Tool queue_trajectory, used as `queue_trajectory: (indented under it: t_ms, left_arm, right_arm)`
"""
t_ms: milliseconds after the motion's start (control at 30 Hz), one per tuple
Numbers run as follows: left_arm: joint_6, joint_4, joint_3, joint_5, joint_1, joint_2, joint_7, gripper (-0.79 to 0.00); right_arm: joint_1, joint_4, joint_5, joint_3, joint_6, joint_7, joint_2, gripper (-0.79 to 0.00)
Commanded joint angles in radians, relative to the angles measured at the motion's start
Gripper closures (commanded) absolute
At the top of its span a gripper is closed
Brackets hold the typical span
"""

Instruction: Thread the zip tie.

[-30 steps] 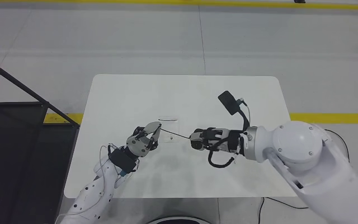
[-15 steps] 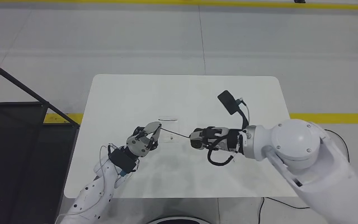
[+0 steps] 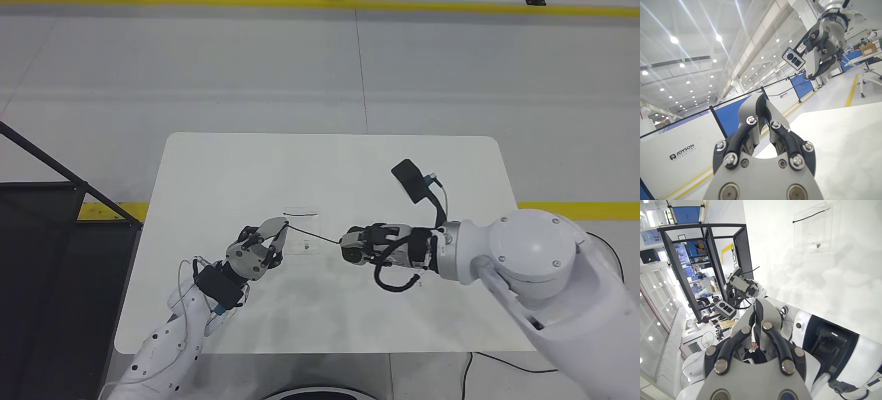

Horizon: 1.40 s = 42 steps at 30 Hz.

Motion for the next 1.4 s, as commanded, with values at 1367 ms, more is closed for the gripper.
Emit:
queue_trajectory:
  t_ms: [1367]
  left_arm:
    - [0.000,0.000,0.000,0.000,0.000,0.000,0.000,0.000]
  right_arm:
    - [0.013,0.000,0.028,-0.014,0.000,-0.014,0.009,0.000]
